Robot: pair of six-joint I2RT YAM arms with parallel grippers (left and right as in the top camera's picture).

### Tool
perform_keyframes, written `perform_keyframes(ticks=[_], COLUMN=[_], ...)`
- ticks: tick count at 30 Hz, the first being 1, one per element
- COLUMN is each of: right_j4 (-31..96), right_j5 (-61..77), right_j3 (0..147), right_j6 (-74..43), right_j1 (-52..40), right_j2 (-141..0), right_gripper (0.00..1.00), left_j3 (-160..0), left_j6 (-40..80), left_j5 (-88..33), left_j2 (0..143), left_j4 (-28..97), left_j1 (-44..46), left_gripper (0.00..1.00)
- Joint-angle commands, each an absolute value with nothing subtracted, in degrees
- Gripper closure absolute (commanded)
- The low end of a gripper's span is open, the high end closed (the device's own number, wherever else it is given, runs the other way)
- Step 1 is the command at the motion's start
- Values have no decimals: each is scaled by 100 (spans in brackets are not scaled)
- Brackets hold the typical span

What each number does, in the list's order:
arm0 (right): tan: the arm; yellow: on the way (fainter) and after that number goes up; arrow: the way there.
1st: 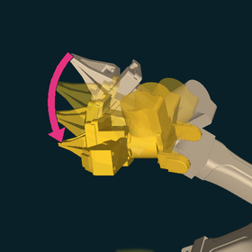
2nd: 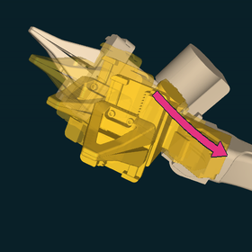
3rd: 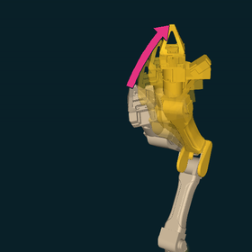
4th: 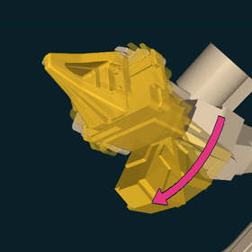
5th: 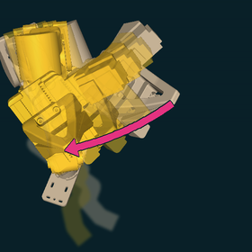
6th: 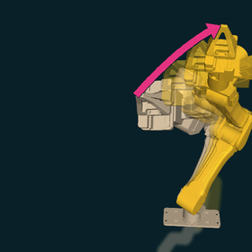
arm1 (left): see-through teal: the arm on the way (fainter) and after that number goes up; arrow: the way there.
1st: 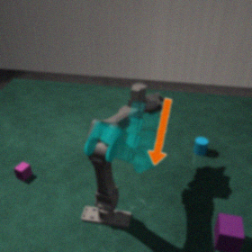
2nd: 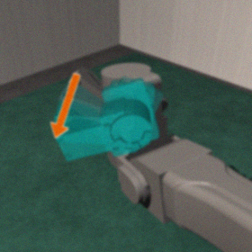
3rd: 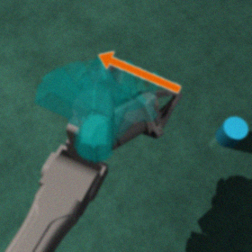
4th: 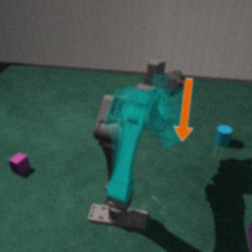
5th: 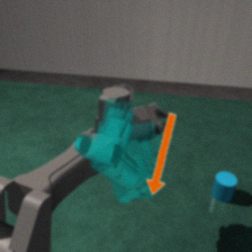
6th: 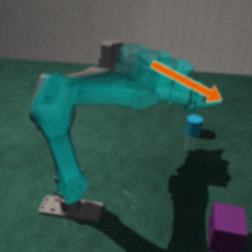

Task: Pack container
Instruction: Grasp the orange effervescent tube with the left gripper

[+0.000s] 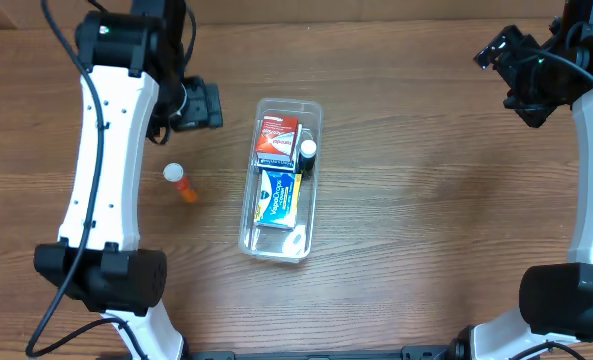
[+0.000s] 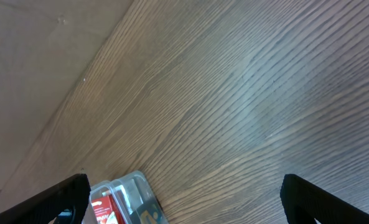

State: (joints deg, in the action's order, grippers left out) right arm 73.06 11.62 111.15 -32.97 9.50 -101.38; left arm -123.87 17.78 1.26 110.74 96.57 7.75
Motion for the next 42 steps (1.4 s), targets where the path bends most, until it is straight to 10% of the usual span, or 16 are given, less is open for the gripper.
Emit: perform_keyframes(ticks=[1, 18, 29, 42], right_j4=[7275, 7277, 7275, 7275], right_j5=[1166, 1166, 1166, 1166], right_j3=[11144, 11144, 11144, 11144], right_j6=[-3262, -3262, -3262, -3262], right_j1=[961, 961, 961, 961], right_j2=[-10106, -10106, -10106, -10106], right_gripper=[0, 0, 0, 0], left_j3=[-11469, -10318, -9332, -9356], left_j6=[1455, 1876, 552, 731], left_j5=[62, 1203, -255, 198], left_j2=[11120, 11015, 11019, 10888], left_j4=[9682, 8890, 7644, 7784], left_j1=[751, 368, 8, 58], left_gripper=[18, 9, 13, 46])
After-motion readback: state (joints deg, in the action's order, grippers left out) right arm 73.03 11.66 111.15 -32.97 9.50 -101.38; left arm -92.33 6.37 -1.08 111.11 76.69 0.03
